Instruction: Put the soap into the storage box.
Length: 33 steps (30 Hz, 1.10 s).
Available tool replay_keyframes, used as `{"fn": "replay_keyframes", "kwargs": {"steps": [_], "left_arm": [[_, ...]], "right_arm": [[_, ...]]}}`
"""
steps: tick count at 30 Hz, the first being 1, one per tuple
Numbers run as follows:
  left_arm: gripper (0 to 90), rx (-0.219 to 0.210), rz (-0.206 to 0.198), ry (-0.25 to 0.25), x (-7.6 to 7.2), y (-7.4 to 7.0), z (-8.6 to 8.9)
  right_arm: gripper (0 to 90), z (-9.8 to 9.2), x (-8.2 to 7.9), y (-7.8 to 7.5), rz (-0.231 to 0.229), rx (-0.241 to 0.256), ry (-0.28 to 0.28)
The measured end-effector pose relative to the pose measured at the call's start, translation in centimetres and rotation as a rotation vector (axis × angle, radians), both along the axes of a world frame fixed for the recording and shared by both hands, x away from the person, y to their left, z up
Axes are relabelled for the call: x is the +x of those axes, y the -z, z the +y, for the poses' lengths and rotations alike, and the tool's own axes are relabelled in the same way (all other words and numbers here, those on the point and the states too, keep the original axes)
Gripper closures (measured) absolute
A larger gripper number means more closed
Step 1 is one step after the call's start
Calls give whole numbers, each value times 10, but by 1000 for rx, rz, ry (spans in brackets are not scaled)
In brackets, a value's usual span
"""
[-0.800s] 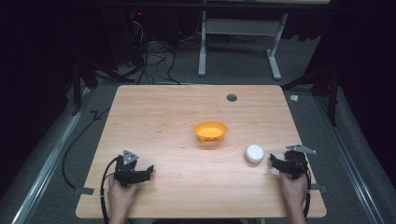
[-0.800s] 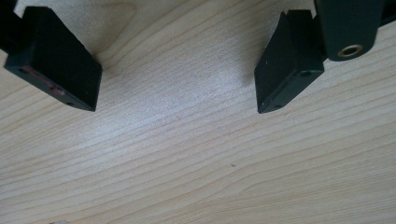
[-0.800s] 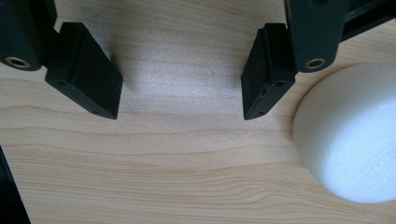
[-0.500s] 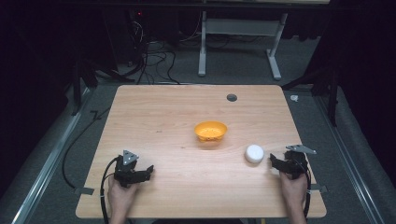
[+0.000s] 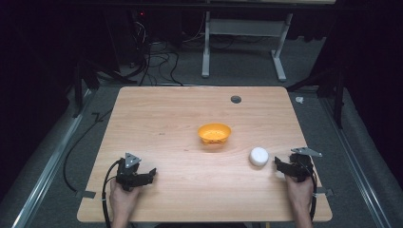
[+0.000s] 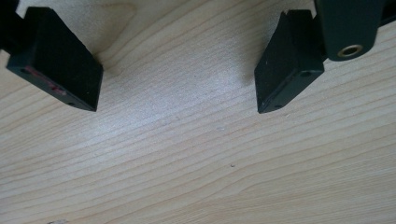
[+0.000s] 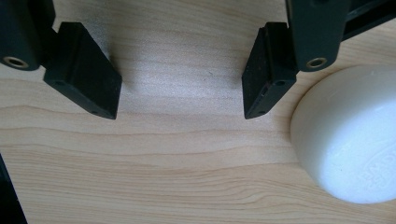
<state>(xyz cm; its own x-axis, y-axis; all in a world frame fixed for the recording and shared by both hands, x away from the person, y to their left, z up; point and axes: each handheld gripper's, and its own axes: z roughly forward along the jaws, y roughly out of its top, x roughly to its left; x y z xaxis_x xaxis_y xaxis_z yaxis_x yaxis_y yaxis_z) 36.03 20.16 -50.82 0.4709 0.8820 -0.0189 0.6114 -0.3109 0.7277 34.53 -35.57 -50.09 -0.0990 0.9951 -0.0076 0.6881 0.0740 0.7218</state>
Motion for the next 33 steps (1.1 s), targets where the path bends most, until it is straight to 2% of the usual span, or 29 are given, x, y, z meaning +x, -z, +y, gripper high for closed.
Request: {"fn": "replay_keyframes", "kwargs": {"steps": [7,9,12,16,22,23,33], "left_arm": [[161,-2,1,-1,0,0,0],[161,-2,1,-2,0,0,0],[161,-2,1,-2,0,0,0],[161,-2,1,-2,0,0,0],[161,-2,1,-2,0,0,0],[161,-2,1,-2,0,0,0],[161,-2,1,-2,0,0,0]], "right_arm": [[275,-3,-2,0,2,5,-25],[274,-4,-4,-1,9,5,-12],[275,-5,-8,-3,-5,30,-11],[275,-4,-14,-9,-39,19,-33],[273,2,-22,-15,-72,43,-60],[274,3,-24,-15,-72,55,-61],[270,20,-41,-17,-69,58,-132]]}}
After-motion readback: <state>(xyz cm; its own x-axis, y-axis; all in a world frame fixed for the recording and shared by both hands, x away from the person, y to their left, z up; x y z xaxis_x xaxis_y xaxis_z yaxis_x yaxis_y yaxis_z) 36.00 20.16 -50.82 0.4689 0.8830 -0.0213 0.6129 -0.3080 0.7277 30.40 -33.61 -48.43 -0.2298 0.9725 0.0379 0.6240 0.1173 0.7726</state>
